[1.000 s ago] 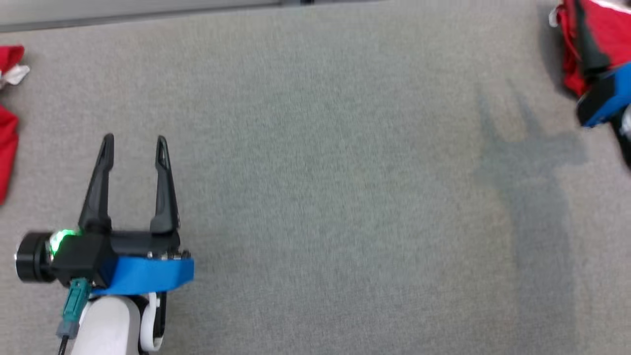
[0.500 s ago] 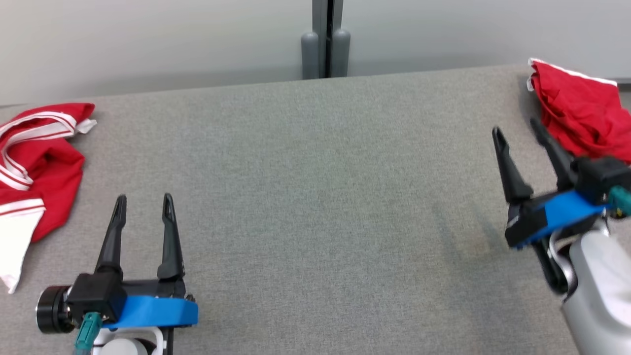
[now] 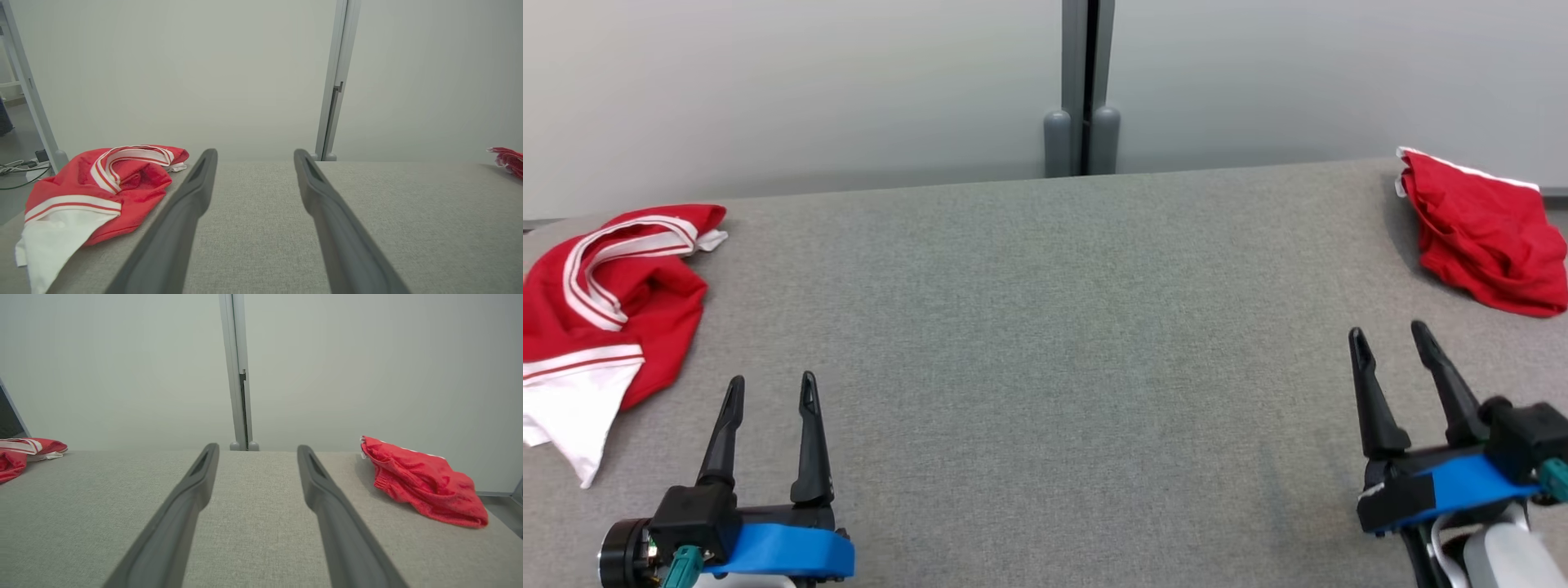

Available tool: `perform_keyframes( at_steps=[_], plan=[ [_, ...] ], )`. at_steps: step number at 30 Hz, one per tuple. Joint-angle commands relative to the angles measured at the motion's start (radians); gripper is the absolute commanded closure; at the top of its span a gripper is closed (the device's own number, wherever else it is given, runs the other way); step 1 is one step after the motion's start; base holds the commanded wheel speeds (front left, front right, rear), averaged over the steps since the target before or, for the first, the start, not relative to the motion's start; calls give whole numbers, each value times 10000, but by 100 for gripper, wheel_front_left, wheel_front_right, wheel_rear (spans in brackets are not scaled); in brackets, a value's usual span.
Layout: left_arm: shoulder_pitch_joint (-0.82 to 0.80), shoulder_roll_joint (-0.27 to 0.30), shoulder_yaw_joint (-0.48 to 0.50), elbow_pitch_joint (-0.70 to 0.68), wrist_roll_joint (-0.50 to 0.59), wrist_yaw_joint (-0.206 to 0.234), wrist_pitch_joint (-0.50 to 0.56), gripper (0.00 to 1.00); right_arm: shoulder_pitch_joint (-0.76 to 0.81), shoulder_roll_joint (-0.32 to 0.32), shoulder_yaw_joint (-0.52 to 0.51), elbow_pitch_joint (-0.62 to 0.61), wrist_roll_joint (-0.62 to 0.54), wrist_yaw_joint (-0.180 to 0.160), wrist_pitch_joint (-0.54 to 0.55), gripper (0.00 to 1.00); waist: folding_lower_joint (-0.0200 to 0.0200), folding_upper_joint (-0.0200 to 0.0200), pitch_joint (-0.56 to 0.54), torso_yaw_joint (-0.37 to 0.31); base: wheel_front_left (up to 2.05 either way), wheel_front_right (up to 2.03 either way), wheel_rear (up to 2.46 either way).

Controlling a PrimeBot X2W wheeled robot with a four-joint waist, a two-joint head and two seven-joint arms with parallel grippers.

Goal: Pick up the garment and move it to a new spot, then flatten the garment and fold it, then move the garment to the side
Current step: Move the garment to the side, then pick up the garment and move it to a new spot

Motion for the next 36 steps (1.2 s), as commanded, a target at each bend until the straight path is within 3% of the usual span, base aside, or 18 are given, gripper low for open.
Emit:
perform_keyframes(
  at_steps=[1, 12, 26, 36],
  plan=[
    [82, -3, 72, 33, 53, -23, -42, 0, 269, 125, -89, -144, -2, 2, -33, 0, 0, 2, -42, 28, 0, 0, 0],
    [281, -108, 261, 230, 124, -126, -40, 0, 1543, 959, -294, -860, -524, 2, 41, 0, 0, 2, -326, 171, 0, 0, 0],
    [234, -186, 380, 299, 276, -214, -42, 0, 1684, 1050, -351, -905, -490, 2, 157, 0, 0, 2, -369, 341, 0, 0, 0],
    [147, -202, 525, 347, 361, -269, -41, 0, 1708, 1144, -98, -850, -458, 2, 144, 0, 0, 2, -387, 1087, 0, 0, 0]
  ],
)
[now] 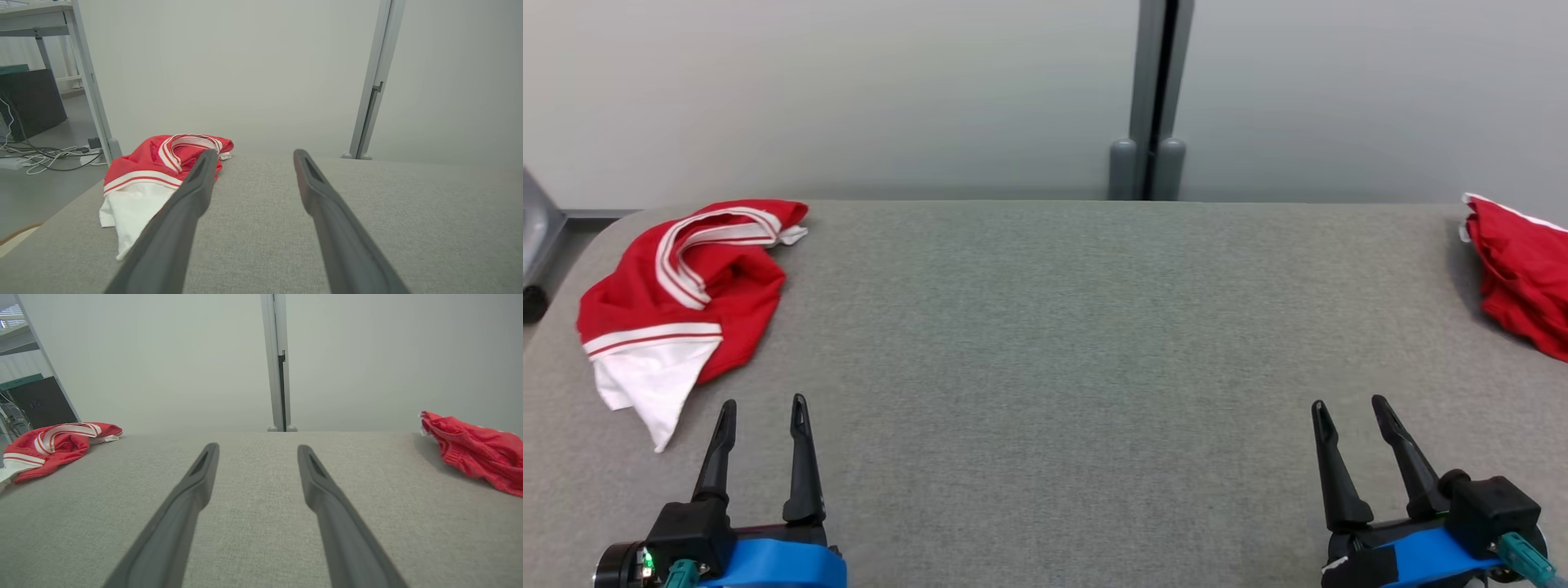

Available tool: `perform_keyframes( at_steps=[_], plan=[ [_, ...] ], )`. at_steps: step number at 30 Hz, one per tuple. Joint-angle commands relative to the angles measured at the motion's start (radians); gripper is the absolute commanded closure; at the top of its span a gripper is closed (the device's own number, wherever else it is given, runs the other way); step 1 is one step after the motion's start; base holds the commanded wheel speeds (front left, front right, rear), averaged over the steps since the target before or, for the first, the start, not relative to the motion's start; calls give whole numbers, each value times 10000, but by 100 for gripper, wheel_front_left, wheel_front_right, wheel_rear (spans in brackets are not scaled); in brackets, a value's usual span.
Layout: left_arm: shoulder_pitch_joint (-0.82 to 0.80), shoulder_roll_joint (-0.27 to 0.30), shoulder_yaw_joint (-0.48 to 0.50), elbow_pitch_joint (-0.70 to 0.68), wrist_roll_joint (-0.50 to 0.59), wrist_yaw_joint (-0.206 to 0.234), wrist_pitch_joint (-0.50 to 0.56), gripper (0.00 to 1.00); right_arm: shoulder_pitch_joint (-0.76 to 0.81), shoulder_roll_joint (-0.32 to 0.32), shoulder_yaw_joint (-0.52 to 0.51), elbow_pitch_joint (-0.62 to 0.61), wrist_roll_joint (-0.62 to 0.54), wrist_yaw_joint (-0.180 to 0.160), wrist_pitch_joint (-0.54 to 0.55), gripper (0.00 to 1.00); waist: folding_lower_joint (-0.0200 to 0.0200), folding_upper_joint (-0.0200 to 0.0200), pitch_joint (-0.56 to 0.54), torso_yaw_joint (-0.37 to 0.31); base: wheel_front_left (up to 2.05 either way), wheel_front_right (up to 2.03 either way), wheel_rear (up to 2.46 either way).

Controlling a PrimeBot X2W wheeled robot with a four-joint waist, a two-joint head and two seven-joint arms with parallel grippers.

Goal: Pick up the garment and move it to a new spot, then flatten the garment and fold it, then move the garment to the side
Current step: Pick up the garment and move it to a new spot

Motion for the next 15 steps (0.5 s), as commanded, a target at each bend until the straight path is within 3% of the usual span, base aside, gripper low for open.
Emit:
perform_keyframes(
  at_steps=[1, 15],
  plan=[
    [-128, 9, 42, 21, 74, -43, -42, 0, 57, 34, 23, 29, -15, 2, 4, 0, 0, -1, 85, 303, 0, 0, 0],
    [-215, 17, 255, 90, 144, -63, -33, 0, 89, 179, 92, 120, -62, 2, -16, 0, 0, -1, 188, 2165, 0, 0, 0]
  ],
)
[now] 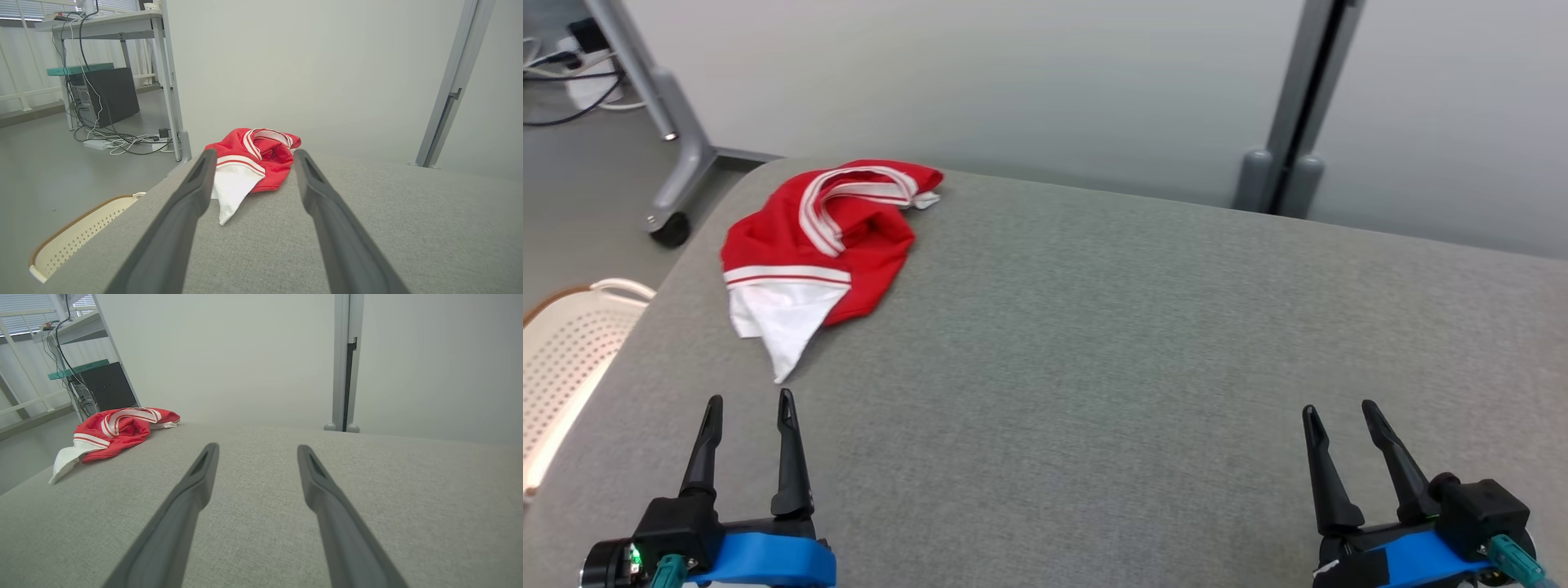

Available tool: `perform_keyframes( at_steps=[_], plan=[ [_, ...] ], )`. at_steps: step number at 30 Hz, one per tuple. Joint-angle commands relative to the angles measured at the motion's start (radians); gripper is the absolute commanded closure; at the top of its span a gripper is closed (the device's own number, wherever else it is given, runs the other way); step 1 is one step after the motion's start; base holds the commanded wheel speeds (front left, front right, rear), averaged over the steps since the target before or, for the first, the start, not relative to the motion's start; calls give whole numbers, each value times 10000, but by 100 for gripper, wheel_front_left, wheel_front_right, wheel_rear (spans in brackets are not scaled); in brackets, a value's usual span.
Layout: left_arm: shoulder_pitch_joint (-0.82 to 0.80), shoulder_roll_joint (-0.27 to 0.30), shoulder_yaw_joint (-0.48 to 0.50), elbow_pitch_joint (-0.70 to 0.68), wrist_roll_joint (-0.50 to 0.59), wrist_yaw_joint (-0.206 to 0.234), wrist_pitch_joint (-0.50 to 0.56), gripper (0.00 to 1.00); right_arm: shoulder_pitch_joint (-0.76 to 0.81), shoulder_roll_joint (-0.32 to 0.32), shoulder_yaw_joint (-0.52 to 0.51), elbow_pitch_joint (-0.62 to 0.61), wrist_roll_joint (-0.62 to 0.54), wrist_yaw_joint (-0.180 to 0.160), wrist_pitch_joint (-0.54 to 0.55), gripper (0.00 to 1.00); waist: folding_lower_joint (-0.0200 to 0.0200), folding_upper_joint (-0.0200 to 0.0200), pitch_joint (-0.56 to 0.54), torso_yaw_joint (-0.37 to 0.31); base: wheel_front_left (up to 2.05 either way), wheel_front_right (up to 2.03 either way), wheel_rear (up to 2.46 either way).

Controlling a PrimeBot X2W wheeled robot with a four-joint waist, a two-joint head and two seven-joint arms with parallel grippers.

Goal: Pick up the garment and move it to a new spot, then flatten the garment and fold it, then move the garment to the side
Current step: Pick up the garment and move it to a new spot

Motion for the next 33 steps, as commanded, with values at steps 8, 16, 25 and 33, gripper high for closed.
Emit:
perform_keyframes(
  at_steps=[8, 16, 25, 33],
  plan=[
    [130, -19, 128, -147, 42, 135, -25, 0, 47, 79, 107, 109, -77, 2, 16, 0, 0, 0, 154, 1140, 0, 0, 0],
    [206, -28, 311, -104, -5, 117, -24, 0, 72, 93, 180, 121, -92, 2, 42, 0, 0, 0, 188, 1763, 0, 0, 0],
    [163, -68, 449, -123, -90, 175, -24, 0, -51, 67, 307, 47, -124, 2, 114, 0, 0, 0, 291, 1796, 0, 0, 0],
    [-1120, -28, 899, 108, -425, 223, -24, 0, -420, -242, -64, -516, -356, 2, 236, 0, 0, 0, 954, 1305, 0, 0, 0]
  ],
)
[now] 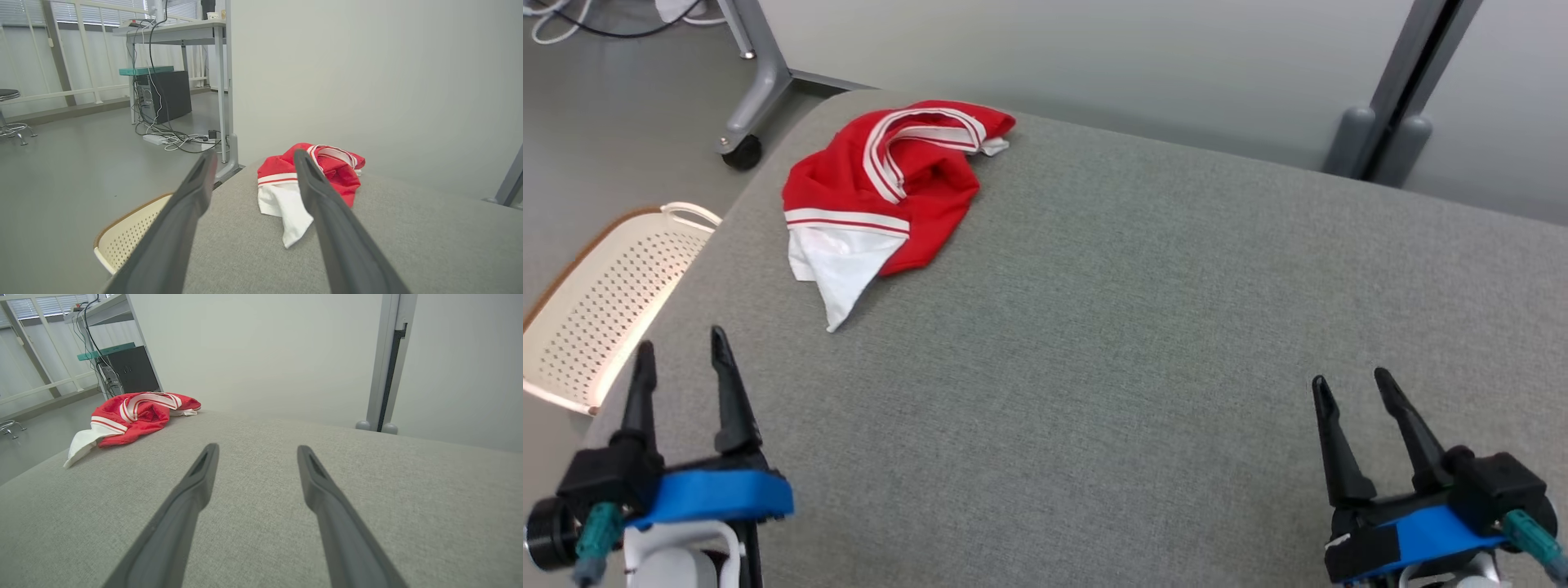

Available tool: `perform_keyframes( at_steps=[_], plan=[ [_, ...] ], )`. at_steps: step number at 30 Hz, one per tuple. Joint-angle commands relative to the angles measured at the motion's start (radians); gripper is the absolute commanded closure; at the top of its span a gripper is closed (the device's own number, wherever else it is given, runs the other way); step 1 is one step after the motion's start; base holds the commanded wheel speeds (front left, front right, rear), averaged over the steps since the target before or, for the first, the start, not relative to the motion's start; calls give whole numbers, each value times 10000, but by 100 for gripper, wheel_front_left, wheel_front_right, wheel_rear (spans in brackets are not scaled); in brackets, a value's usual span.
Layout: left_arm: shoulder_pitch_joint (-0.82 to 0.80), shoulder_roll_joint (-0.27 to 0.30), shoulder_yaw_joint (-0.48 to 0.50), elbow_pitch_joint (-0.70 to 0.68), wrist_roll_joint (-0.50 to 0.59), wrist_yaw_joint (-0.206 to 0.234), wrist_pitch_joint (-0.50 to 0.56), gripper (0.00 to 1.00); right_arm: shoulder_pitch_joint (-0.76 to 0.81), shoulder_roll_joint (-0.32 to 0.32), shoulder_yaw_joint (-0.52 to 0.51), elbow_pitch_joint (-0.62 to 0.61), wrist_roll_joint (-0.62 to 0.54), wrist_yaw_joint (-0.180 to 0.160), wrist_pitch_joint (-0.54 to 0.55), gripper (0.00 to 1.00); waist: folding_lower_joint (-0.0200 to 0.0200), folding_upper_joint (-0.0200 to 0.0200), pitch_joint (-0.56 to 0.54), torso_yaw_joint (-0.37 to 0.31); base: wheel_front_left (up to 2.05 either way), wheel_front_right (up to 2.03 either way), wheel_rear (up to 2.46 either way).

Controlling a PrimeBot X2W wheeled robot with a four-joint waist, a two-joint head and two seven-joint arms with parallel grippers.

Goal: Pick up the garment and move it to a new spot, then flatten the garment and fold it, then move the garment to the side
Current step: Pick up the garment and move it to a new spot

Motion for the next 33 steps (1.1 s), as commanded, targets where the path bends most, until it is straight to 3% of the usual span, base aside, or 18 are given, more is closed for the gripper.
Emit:
perform_keyframes(
  at_steps=[1, 5, 10, 16, 25, 33],
  plan=[
    [-583, 111, 201, 112, -104, -64, -25, 0, -253, -166, -95, -246, -103, 2, 86, 0, 0, -1, 229, -145, 0, 0, 0],
    [-1880, 343, 534, 584, -281, -114, -24, 0, -524, -358, -200, -891, -280, 2, 302, 0, 0, -1, 903, -621, 0, 0, 0],
    [-4374, 1175, 1340, 1680, -631, -116, -21, 0, -1148, -663, -232, -2221, -481, 2, 768, 0, 0, -1, 2488, -1719, 0, 0, 0],
    [-6357, 2107, 1490, 3239, -661, -287, -11, 0, -1133, -789, -745, -3403, -681, 3, 1050, 0, 0, -1, 3766, -2422, 0, 0, 0],
    [-8485, 3099, 1176, 6253, -667, -494, 936, 0, -1054, -813, -1003, -4618, -833, 2, 1430, 0, 0, -1, 4804, -2926, 0, 0, 0],
    [-9096, 3138, 772, 8479, -746, -641, 2760, 0, -1078, -840, -1108, -4767, -792, 2, 1537, 0, 0, -1, 4812, -2969, 0, 0, 0]
  ],
)
